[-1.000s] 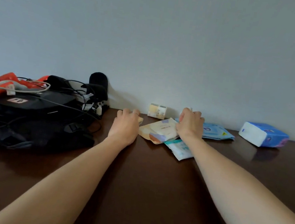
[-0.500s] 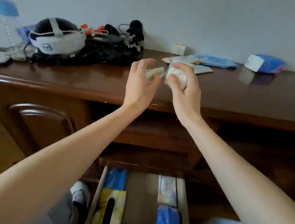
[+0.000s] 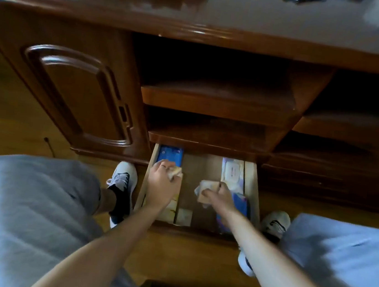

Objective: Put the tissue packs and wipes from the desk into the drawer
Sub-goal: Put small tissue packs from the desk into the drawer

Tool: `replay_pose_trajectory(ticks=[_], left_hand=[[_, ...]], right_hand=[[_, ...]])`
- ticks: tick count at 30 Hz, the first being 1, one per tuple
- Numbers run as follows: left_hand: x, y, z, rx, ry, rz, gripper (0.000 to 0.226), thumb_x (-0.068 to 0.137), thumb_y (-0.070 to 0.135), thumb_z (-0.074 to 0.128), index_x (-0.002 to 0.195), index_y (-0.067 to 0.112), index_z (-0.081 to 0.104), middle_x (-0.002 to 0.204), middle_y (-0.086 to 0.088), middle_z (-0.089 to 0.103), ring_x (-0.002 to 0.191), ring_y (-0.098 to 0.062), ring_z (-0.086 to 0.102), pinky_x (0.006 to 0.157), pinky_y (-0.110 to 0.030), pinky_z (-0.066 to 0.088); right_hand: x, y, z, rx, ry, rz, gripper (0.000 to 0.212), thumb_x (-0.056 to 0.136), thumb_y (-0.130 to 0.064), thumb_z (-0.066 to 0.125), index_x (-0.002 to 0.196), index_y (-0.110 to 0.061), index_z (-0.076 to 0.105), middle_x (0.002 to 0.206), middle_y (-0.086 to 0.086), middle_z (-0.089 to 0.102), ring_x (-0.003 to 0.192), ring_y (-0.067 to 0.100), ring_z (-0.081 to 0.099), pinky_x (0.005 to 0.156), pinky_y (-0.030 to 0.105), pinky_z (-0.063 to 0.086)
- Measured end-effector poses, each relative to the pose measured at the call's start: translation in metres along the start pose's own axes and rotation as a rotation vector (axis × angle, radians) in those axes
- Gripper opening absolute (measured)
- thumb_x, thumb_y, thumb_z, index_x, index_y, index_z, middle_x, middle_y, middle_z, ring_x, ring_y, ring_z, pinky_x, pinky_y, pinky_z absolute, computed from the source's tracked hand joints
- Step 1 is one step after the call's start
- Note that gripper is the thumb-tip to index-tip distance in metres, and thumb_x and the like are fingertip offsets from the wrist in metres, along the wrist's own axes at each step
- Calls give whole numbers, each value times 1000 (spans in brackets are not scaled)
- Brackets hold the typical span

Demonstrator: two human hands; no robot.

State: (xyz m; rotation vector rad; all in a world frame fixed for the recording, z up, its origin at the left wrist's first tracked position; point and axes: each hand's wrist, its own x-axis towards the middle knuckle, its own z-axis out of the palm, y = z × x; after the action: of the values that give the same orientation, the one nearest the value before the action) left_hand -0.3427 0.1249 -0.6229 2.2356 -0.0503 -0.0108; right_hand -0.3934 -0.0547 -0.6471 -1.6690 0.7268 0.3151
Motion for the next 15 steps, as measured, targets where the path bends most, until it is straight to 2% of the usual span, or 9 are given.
replay_pose_trajectory(ticks=[1,3,4,6,9,10,15], left_hand=[[2,-11,2,8,-10,-51,32,83,9,69,115,10,67,119,-4,64,111,-21,60,94,-20,43],[6,-29,7,15,-5,-107,30,81,9,70,111,12,69,116,-4,66,109,-19,61,88,-12,38],[10,-36,10,24,1,-123,29,81,9,71,110,13,69,115,-3,67,108,-20,61,87,-13,37],[16,-48,18,48,4,-148,28,81,12,72,108,15,69,115,-2,66,108,-20,61,88,-17,40],[21,-63,34,87,-9,-133,28,81,14,72,108,15,68,117,-4,65,110,-23,60,95,-31,47],[21,-67,39,95,-13,-121,28,81,13,72,108,14,68,117,-4,65,111,-23,59,97,-31,46],[23,-81,52,82,-52,-127,28,82,13,72,110,13,67,121,-4,63,116,-21,56,97,-24,43]], right_hand=[[10,10,4,22,5,54,43,91,-22,72,127,-17,51,124,11,63,97,19,65,69,28,57],[31,23,12,28,61,115,43,90,-25,74,127,-14,56,123,11,65,104,24,65,85,38,58],[42,27,15,10,88,143,46,89,-26,75,130,-12,56,124,11,65,109,26,64,94,41,54],[64,35,24,-1,94,191,52,89,-25,76,133,-6,56,126,14,64,114,30,63,101,45,51],[95,48,40,7,10,237,54,91,-23,76,135,2,57,127,20,66,114,34,64,101,49,52],[102,52,46,-32,-35,244,53,92,-24,75,134,1,57,125,20,66,112,33,65,99,49,53],[124,65,52,-547,-168,124,46,98,-38,60,128,-2,59,122,17,66,111,33,63,95,45,52]])
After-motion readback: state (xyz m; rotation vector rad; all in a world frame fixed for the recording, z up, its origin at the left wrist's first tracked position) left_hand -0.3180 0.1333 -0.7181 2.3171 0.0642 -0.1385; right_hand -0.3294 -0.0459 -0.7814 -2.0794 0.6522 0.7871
